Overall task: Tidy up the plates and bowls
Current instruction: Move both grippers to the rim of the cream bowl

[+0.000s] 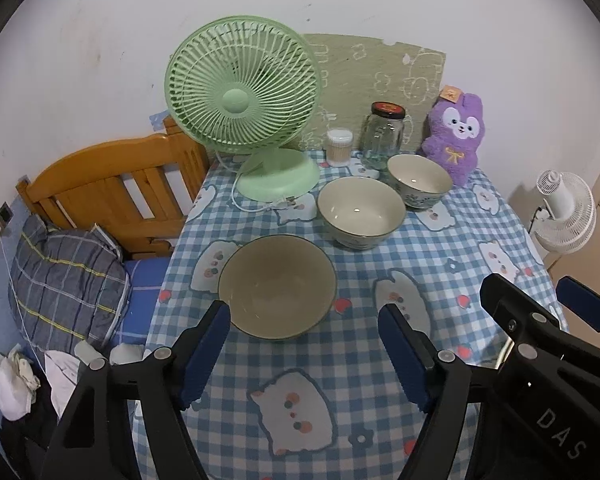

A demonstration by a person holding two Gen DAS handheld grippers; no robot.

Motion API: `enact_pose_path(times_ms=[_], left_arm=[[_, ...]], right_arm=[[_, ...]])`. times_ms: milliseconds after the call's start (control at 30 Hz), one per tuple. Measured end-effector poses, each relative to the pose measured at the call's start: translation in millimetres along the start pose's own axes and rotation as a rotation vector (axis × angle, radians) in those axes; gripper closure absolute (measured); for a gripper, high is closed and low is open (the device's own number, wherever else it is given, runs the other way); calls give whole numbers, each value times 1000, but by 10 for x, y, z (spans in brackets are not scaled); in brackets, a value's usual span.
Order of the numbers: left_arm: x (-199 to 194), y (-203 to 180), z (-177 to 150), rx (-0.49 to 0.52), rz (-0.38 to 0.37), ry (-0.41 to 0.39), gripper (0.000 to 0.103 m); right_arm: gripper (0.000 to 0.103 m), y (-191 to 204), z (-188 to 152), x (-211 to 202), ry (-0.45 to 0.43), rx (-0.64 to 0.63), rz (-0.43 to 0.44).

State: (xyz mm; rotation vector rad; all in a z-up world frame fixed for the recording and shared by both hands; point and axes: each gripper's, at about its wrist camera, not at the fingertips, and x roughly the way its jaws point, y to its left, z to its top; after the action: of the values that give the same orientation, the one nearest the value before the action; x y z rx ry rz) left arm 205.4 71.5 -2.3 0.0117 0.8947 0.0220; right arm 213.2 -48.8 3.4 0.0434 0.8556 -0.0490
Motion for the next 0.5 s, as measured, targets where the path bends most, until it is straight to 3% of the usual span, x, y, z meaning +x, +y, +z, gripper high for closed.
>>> enact_pose_path(times_ms=[200, 500], left_arm=[[256, 130, 57, -42, 12, -2, 26], [695, 341, 90, -81, 105, 48, 26]], right_arm=[[22, 134, 82, 291, 10, -18, 34], [24, 360, 115, 890, 72, -12, 121]])
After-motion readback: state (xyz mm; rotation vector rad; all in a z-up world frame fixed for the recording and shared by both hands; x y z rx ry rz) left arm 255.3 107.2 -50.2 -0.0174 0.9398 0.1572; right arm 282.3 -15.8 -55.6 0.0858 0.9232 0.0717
